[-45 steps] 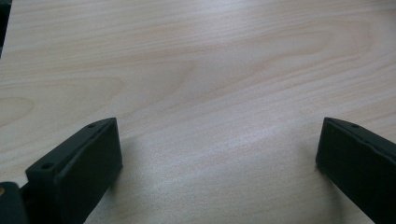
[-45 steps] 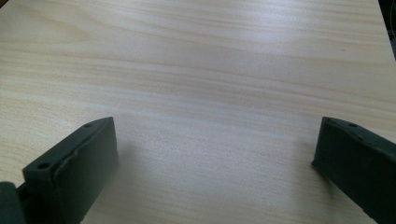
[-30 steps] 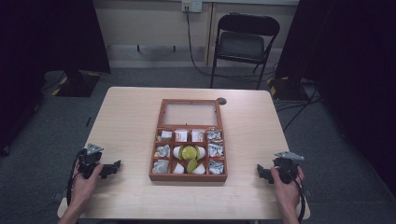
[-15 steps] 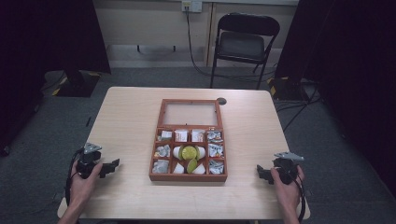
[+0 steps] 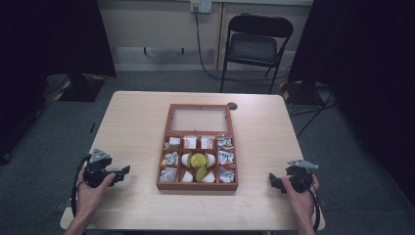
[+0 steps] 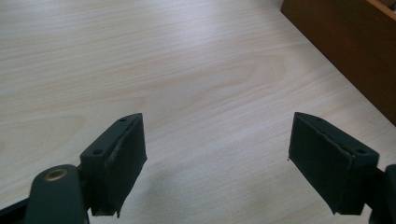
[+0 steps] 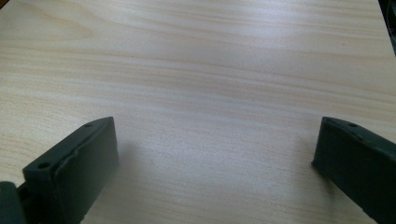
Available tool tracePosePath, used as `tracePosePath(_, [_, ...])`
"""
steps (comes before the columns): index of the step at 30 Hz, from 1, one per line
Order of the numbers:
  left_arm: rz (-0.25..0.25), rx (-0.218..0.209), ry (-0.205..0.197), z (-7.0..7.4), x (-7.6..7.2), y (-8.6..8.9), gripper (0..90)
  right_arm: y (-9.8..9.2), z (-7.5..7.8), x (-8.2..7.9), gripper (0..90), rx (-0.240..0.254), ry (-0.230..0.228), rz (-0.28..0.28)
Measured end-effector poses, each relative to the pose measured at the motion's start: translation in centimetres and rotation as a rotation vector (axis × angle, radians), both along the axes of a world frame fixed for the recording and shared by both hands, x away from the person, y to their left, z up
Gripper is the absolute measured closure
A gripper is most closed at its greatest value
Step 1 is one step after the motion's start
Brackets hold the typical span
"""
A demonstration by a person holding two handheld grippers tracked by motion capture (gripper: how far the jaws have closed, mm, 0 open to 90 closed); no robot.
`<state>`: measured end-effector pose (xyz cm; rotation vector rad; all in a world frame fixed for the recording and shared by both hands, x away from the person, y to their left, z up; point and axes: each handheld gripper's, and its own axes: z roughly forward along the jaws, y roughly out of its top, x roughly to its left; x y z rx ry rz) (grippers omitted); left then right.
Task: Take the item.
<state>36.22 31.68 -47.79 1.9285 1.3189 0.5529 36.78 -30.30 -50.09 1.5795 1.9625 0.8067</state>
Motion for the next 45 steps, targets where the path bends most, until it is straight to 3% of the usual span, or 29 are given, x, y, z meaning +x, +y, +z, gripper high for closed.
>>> tracePosePath(4, [-0.005, -0.008, 0.002, 0.2, 0.1, -0.5, 18.7, 0.0, 0.0, 0.0, 0.0, 0.0, 0.0, 0.0])
tracePosePath(6, [-0.029, -0.029, 0.003, 0.5, 0.0, -1.0, 18.7, 0.0, 0.0, 0.0, 0.0, 0.0, -0.001, -0.003])
tracePosePath(9, [-0.047, -0.026, 0.003, 0.9, -0.1, -1.6, 18.7, 0.0, 0.0, 0.0, 0.0, -0.001, -0.001, -0.005])
tracePosePath(15, [-0.108, -0.033, -0.024, 1.7, -0.6, -3.4, 19.5, 0.0, 0.0, 0.0, 0.0, 0.0, -0.001, -0.005])
tracePosePath(21, [-0.134, -0.041, -0.046, 2.5, -0.8, -4.1, 19.5, 0.0, 0.0, 0.0, 0.0, 0.0, -0.001, -0.005])
tracePosePath(24, [-0.179, -0.044, -0.053, 3.0, -1.0, -5.0, 19.6, 0.1, 0.0, -0.1, 0.0, -0.001, -0.001, -0.008])
tracePosePath(29, [-0.205, -0.051, -0.072, 3.6, -1.2, -5.7, 19.5, 0.1, 0.0, -0.1, 0.0, -0.001, -0.001, -0.009])
tracePosePath(34, [-0.262, -0.042, -0.076, 4.2, -0.9, -7.1, 19.1, 0.1, 0.0, 0.0, 0.0, -0.001, -0.001, -0.008])
tracePosePath(38, [-0.281, -0.064, -0.092, 4.7, -0.2, -8.3, 19.2, 0.1, 0.0, 0.0, 0.0, -0.001, -0.001, -0.008])
tracePosePath(41, [-0.328, -0.042, -0.073, 5.2, 0.3, -9.4, 18.7, 0.1, 0.0, 0.0, 0.0, 0.0, -0.001, -0.008])
tracePosePath(43, [-0.321, -0.062, -0.098, 5.5, 0.3, -9.7, 19.6, 0.1, 0.0, 0.0, 0.0, 0.0, -0.001, -0.009])
tracePosePath(45, [-0.33, -0.071, -0.092, 5.8, 0.6, -10.1, 20.4, 0.1, 0.0, -0.1, 0.0, -0.001, -0.001, -0.009])
